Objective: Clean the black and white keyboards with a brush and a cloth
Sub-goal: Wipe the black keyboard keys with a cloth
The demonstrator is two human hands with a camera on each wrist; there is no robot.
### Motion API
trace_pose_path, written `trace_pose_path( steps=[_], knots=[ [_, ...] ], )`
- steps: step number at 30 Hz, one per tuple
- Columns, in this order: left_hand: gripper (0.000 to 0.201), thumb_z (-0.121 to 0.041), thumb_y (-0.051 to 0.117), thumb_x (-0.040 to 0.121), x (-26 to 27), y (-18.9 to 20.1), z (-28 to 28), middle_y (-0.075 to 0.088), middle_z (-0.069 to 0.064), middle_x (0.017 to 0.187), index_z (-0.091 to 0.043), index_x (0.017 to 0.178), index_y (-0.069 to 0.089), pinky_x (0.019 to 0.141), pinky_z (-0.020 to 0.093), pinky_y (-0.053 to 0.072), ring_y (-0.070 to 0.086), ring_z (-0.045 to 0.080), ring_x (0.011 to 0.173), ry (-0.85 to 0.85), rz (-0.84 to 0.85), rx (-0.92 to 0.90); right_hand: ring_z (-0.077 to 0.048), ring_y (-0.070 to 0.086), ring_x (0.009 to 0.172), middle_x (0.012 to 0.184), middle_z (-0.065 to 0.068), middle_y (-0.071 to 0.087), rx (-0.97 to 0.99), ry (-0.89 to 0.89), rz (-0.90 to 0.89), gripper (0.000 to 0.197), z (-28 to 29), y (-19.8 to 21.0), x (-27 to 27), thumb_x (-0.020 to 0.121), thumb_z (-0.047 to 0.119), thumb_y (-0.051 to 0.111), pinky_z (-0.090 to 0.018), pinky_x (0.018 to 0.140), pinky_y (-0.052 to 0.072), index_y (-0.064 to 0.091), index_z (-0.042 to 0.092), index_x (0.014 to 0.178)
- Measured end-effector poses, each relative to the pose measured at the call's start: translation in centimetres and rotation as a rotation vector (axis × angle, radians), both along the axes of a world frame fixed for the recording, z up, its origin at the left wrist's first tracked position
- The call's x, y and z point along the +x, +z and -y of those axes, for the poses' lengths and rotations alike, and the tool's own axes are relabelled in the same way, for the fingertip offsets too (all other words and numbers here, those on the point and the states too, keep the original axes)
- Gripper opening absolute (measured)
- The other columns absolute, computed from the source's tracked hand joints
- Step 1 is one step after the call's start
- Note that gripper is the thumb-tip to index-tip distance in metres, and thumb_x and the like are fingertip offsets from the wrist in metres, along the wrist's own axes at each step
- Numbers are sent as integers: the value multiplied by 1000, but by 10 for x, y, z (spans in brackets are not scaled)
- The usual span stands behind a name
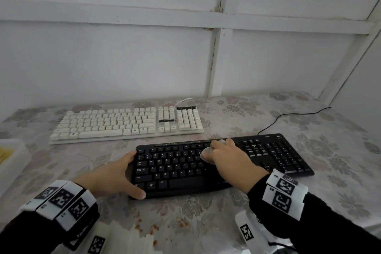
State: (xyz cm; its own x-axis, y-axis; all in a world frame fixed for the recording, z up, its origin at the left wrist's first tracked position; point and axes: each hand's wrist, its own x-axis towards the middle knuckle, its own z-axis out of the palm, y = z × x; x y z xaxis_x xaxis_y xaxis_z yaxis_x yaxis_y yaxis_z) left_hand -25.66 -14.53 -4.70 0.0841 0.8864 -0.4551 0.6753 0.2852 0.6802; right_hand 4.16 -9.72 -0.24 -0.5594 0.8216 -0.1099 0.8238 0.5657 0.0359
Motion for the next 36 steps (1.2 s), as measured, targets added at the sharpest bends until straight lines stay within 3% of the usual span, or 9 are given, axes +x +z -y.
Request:
trace_pose_path(
  steps=[4,7,14,17,20,27,30,34,36],
  knots=[
    [146,-53,94,30,-3,-5,-2,40,-19,142,-37,150,12,110,38,37,43,9,128,0,22,14,-24,33,96,95,1,28,39,-32,49,40,0,-2,15,83,-11,42,-25,60,32,50,18,109],
    [146,-53,94,30,-5,-7,-2,38,-19,145,-37,150,11,111,38,36,42,9,130,2,17,13,-21,23,89,96,1,28,50,-90,67,42,2,-2,29,82,-11,44,-24,57,29,46,20,110],
    [145,-50,95,30,-3,-8,-3,41,-17,142,-35,149,14,110,39,36,43,10,129,6,48,30,-23,28,94,101,2,31,42,-219,80,51,1,1,55,83,-9,47,-27,69,36,45,22,122],
    [144,-51,95,30,-4,-9,-3,41,-17,142,-35,149,15,110,39,37,44,10,128,3,51,37,-28,38,108,100,1,31,36,-279,94,43,-1,5,68,84,-10,46,-28,71,37,44,25,109],
    [146,-54,94,29,-5,-10,-3,40,-17,143,-36,149,12,110,39,37,43,10,129,0,24,33,-28,39,104,94,1,29,33,-303,75,39,-5,11,75,82,-14,41,-28,66,38,40,24,91],
    [147,-55,94,29,-7,-12,-4,40,-18,143,-35,149,13,110,39,36,43,10,129,3,11,29,-18,26,85,101,1,43,24,5,-168,27,3,-2,16,92,1,44,-30,70,33,54,24,103],
    [145,-52,95,29,-6,-12,-5,42,-20,141,-37,148,15,110,39,37,44,9,128,4,29,34,-19,24,85,100,1,37,10,56,-117,36,7,-9,-2,85,-8,41,-32,76,35,51,20,105],
    [139,-49,95,31,-6,-13,-4,46,-21,137,-39,147,19,109,39,38,46,9,126,-7,53,42,-20,22,87,98,0,34,18,5,-49,41,2,-4,7,83,-10,40,-28,62,28,51,19,109],
    [140,-50,95,30,-6,-12,-5,46,-21,137,-38,147,19,109,40,38,46,9,126,-10,54,47,-20,23,87,93,3,29,16,-20,-7,39,-1,-1,18,82,-11,40,-18,55,21,50,21,102]
  ],
)
